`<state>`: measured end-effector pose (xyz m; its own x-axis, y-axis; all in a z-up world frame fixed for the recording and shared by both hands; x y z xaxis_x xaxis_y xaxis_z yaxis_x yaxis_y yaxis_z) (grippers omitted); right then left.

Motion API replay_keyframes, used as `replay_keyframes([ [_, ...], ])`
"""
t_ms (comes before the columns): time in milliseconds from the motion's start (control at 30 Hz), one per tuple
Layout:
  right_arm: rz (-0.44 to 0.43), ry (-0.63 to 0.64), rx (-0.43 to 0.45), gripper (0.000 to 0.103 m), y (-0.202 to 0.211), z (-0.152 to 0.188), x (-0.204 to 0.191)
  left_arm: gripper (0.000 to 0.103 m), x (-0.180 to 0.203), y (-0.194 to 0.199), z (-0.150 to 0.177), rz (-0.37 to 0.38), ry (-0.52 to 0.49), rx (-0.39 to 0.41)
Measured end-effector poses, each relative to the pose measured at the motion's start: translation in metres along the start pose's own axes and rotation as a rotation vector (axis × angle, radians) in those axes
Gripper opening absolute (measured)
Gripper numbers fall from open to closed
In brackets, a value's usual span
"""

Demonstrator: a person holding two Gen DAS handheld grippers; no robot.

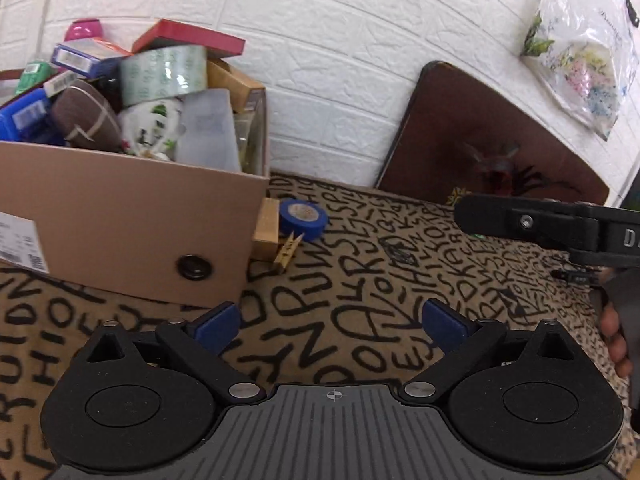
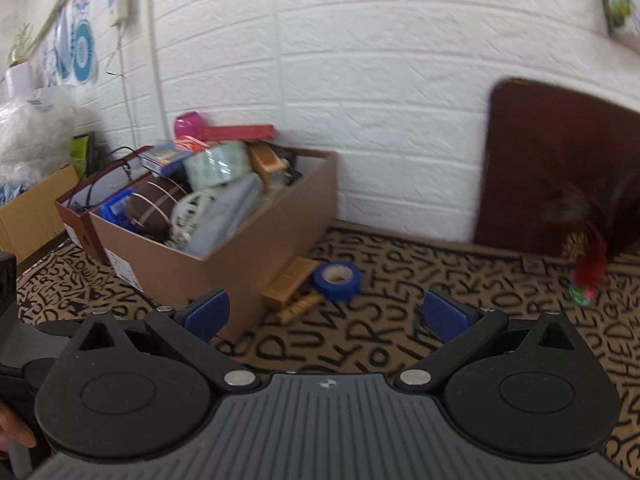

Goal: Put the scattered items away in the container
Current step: 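Move both tools back to the table toward the blue tape roll, then grasp the blue tape roll with the right tool while the left tool grasps a gold bar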

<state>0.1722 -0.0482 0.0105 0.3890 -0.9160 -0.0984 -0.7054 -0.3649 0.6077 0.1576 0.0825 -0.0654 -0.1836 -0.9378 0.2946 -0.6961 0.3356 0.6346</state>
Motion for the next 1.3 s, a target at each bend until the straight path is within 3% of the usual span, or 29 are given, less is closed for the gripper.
replay_keyframes([
  [133, 0.004, -0.011, -0.043, 0.102, -0.021, 0.012, 0.023, 0.091, 0.006, -0.027, 0.005, -0.025, -0.033, -0.015],
  [233, -0.006, -0.013, -0.079, 0.102, -0.045, 0.014, 0.033, 0.082, 0.003, -0.042, 0.003, -0.124, -0.045, -0.002],
  [333, -0.036, -0.013, -0.107, 0.102, -0.073, 0.010, 0.035, 0.068, -0.005, -0.059, -0.001, -0.213, 0.015, -0.005],
  [533, -0.077, 0.016, -0.129, 0.097, -0.127, -0.006, 0.033, 0.061, -0.023, -0.084, -0.012, -0.324, 0.154, 0.050],
  [633, -0.108, 0.030, -0.126, 0.095, -0.152, -0.021, 0.031, 0.071, -0.021, -0.088, -0.014, -0.325, 0.193, 0.084],
  [767, -0.143, 0.042, -0.121, 0.094, -0.189, -0.043, 0.026, 0.078, -0.015, -0.097, -0.014, -0.351, 0.136, 0.102],
  [933, -0.206, 0.040, -0.221, 0.082, -0.243, -0.046, 0.014, 0.081, -0.015, -0.097, -0.015, -0.318, 0.130, 0.099],
  [1033, -0.256, 0.095, -0.260, 0.067, -0.242, -0.032, 0.004, 0.082, -0.014, -0.094, -0.012, -0.313, 0.098, 0.071],
  [1100, -0.224, 0.154, -0.227, 0.055, -0.225, -0.021, 0.004, 0.081, -0.014, -0.087, -0.007, -0.319, 0.083, 0.058],
  [1167, -0.209, 0.180, -0.262, 0.055, -0.209, -0.007, 0.007, 0.079, -0.017, -0.080, -0.002, -0.340, 0.065, 0.052],
  [1300, -0.209, 0.287, -0.295, 0.055, -0.167, 0.024, -0.005, 0.080, -0.018, -0.063, 0.010, -0.297, 0.035, 0.023],
])
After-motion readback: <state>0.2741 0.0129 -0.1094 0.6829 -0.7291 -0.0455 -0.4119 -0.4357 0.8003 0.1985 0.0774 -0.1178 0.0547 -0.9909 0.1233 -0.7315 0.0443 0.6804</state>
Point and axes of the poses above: each gripper's, at about its wrist camera, not at the fingertips, and y roughly against the way its jaws point, x to its right, z to its underside, the point moved 9 cm from there along -y, roughly the way its jaws point, and after that the axes turned 6 degrees about -x, right-handed, at the moved point
